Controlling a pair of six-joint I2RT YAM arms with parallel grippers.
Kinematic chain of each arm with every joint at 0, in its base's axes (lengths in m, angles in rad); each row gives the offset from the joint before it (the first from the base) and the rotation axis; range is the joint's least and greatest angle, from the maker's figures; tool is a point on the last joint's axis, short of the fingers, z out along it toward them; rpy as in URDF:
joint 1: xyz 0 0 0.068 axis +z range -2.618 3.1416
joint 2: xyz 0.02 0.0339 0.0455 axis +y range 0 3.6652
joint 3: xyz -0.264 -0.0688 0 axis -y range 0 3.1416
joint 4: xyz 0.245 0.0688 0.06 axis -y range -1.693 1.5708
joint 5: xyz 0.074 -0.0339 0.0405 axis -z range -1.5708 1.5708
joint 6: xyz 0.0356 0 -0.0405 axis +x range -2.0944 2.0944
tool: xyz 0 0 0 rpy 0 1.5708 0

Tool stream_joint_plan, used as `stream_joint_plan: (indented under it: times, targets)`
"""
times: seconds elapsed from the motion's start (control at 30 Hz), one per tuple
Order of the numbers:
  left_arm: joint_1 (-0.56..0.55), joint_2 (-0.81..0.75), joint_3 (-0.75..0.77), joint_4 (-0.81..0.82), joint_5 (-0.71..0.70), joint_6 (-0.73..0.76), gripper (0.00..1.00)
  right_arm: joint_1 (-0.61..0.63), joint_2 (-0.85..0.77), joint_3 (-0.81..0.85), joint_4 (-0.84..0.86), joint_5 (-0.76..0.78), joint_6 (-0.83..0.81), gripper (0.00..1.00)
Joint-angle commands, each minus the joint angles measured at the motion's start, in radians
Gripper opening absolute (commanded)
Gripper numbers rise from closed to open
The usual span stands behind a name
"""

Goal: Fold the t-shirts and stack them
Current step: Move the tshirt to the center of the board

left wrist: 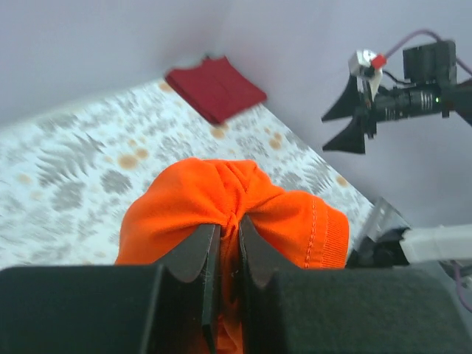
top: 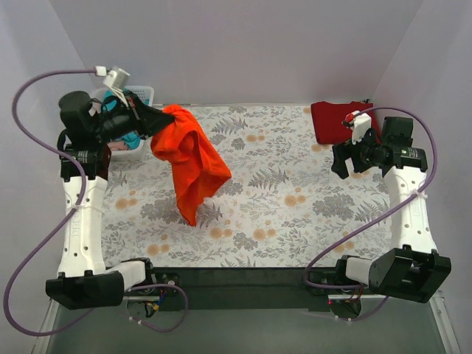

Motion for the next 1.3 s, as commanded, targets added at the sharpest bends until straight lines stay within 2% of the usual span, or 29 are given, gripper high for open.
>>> stream_joint_plan:
  times: [0.0, 0.03, 0.1, 0.13, 0.23, 0.33, 0.47, 0.57, 0.63, 0.67, 0.7, 0.73, 0.77, 0.8, 0.87, 0.9, 0.93, 0.97, 1.0, 1.03, 1.07, 1.2, 1.27]
  targets:
    - [-0.076, -0.063, -0.134, 0.011, 0.015, 0.04, 0.0, 0.003, -0.053, -0.042, -0.047, -0.004, -0.036, 0.98]
    - [-0.14, -0.082, -0.197, 0.017, 0.007, 0.046, 0.0, 0.003, -0.063, -0.055, -0.048, -0.013, -0.042, 0.98]
    - [-0.2, -0.091, -0.231, 0.04, -0.039, 0.043, 0.0, 0.004, -0.084, -0.084, -0.048, -0.024, -0.054, 0.98]
    - [-0.261, -0.075, -0.233, 0.052, -0.062, 0.031, 0.0, 0.003, -0.087, -0.089, -0.048, -0.025, -0.059, 0.98]
    - [-0.34, -0.001, -0.172, 0.087, -0.137, 0.001, 0.0, 0.004, -0.083, -0.09, -0.045, -0.036, -0.071, 0.98]
    - [-0.365, 0.161, 0.046, 0.09, -0.125, -0.082, 0.0, 0.003, -0.06, -0.063, -0.041, -0.064, -0.075, 0.98]
    - [-0.405, 0.359, 0.36, 0.055, -0.058, -0.107, 0.0, 0.001, -0.005, -0.032, -0.03, -0.119, -0.077, 0.98]
    - [-0.412, 0.412, 0.45, 0.015, 0.053, -0.127, 0.0, 0.001, 0.022, 0.016, -0.048, -0.145, -0.043, 0.98]
    - [-0.414, 0.374, 0.389, -0.036, 0.103, -0.052, 0.0, 0.001, 0.025, 0.063, -0.062, -0.144, -0.059, 0.98]
    - [-0.414, 0.348, 0.341, -0.06, 0.131, -0.018, 0.04, 0.003, 0.029, 0.078, -0.068, -0.14, -0.063, 0.98]
    - [-0.414, 0.319, 0.235, -0.171, 0.168, 0.047, 0.26, 0.003, 0.035, 0.094, -0.094, -0.136, -0.065, 0.98]
    - [-0.414, 0.271, 0.191, -0.263, 0.186, 0.227, 0.4, 0.003, 0.043, 0.114, -0.111, -0.133, -0.068, 0.98]
    - [-0.412, 0.245, 0.145, -0.354, 0.144, 0.314, 0.51, 0.004, 0.06, 0.146, -0.129, -0.133, -0.069, 0.98]
    - [-0.414, 0.219, 0.082, -0.494, 0.087, 0.368, 0.56, 0.007, 0.066, 0.157, -0.166, -0.131, -0.069, 0.98]
    - [-0.371, 0.147, -0.083, -0.595, -0.02, 0.519, 0.56, 0.02, 0.066, 0.151, -0.183, -0.13, -0.048, 0.98]
    - [-0.318, 0.124, -0.13, -0.668, 0.005, 0.561, 0.57, 0.05, 0.065, 0.142, -0.186, -0.116, -0.037, 0.98]
    - [-0.176, 0.093, -0.18, -0.699, 0.03, 0.638, 0.59, 0.076, 0.062, 0.132, -0.188, -0.099, -0.02, 0.98]
    - [-0.109, 0.09, -0.184, -0.738, 0.047, 0.686, 0.61, 0.111, 0.057, 0.113, -0.188, -0.079, 0.019, 0.98]
    - [-0.042, 0.097, -0.178, -0.844, 0.068, 0.761, 0.65, 0.203, 0.054, 0.103, -0.186, -0.058, 0.033, 0.98]
    - [-0.002, 0.104, -0.172, -0.891, 0.061, 0.824, 0.82, 0.24, 0.051, 0.093, -0.18, -0.045, 0.038, 0.98]
    - [0.0, 0.11, -0.178, -0.916, 0.041, 0.874, 0.85, 0.28, 0.046, 0.068, -0.171, -0.048, 0.029, 0.98]
    - [-0.001, 0.068, -0.331, -0.737, -0.053, 0.751, 0.85, 0.342, 0.126, 0.078, -0.153, 0.075, 0.009, 0.98]
    - [-0.015, 0.068, -0.403, -0.677, -0.071, 0.711, 0.82, 0.386, 0.19, 0.108, -0.142, 0.085, 0.006, 0.98]
